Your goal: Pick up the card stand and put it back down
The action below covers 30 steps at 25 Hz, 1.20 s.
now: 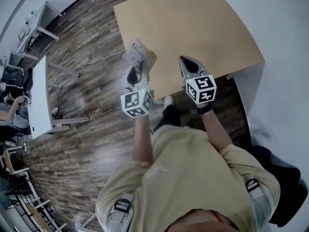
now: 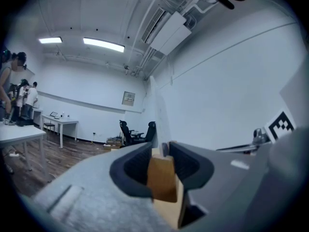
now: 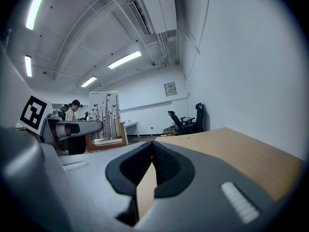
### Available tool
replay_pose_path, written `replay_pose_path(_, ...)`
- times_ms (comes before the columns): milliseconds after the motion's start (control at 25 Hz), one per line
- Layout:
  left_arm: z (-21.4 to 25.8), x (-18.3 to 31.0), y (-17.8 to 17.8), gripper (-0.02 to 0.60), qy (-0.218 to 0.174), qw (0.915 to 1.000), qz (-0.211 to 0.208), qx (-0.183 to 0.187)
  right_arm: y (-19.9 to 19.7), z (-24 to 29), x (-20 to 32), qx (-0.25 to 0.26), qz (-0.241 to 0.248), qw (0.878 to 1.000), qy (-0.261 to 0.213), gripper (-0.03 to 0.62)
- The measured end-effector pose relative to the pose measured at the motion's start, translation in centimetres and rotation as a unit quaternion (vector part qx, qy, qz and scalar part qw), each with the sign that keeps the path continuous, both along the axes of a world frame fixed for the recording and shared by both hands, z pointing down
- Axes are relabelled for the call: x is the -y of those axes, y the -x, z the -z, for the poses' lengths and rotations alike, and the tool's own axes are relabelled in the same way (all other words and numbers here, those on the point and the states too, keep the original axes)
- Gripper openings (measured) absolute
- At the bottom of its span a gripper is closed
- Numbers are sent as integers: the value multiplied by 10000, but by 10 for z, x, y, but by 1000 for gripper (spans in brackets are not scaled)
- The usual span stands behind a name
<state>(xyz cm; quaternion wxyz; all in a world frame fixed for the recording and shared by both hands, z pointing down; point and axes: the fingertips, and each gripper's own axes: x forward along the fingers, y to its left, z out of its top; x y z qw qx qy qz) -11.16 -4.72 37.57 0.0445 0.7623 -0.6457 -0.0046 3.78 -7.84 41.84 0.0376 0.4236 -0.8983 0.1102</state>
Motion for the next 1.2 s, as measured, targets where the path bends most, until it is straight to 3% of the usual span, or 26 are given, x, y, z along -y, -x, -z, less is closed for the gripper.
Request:
replay_pose_path(360, -13, 102, 52, 112, 99, 9998, 82, -161, 41, -10, 94, -207, 30, 9996, 187, 5)
replay_pose_path(760, -33, 215, 133, 112, 166, 9996, 84, -233, 107, -46, 188, -381, 126, 9971, 644, 5)
replay_pose_path(1200, -80, 312, 212, 112, 374, 9993, -62, -70, 147, -106, 237, -402, 97, 9906, 1305, 5)
